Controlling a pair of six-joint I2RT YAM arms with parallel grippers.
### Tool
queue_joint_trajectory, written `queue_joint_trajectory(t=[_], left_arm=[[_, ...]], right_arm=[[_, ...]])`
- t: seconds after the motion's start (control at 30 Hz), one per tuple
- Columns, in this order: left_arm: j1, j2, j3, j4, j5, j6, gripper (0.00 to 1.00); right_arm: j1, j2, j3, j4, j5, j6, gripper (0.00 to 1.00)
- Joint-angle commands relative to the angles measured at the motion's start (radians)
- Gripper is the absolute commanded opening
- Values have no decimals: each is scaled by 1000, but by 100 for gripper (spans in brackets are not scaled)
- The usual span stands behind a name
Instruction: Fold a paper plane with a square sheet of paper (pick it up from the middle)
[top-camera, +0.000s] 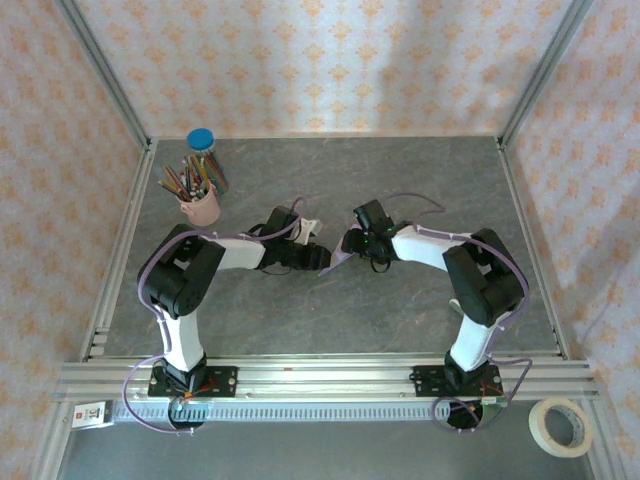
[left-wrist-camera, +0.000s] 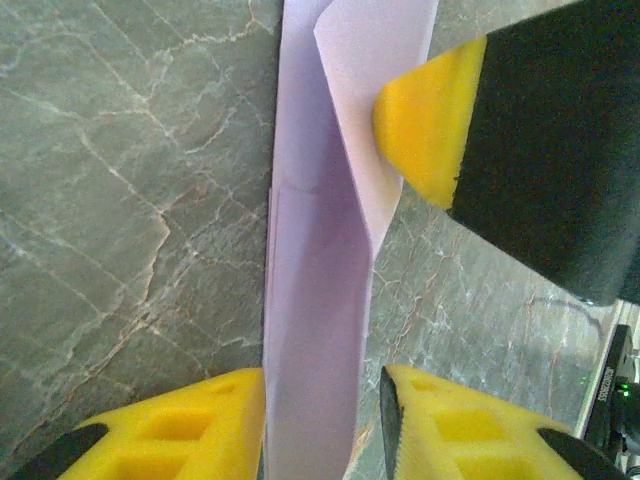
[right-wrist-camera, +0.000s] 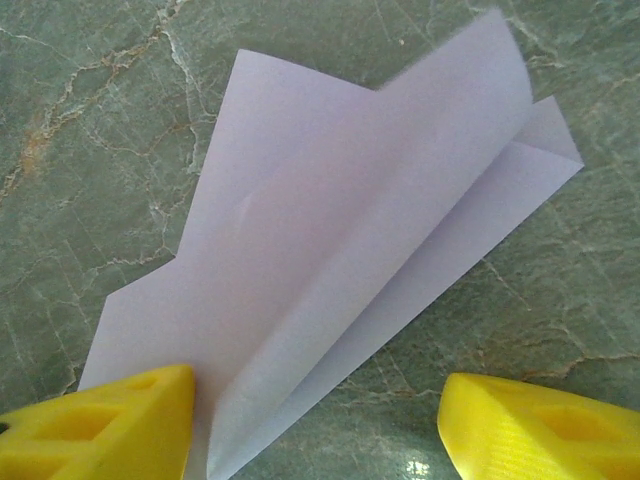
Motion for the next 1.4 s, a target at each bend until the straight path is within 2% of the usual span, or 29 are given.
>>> queue_joint_trajectory(t=[0.0,0.43,0.73,1.03,1.2,1.37], left_arm=[[5,-32,-5,-64,-24,58,39],[4,24,10,-116,-72,101,34],[4,36,14,-130,-79,112,24],[2,78,7,-139,-102,115,19],[1,83,13,-143,-112,110,17],[1,85,17,-153,-119,108,17]], right_arm=[[-3,132,-28,45,14,-4,68],[-3,159,-12,34,11,-5,66],[-3,179,-7,28,14,-2,65],[-2,192,-8,29,13,-2,65],[-2,158,-10,25,14,4,64],[-3,53,-11,26,29,13,63]])
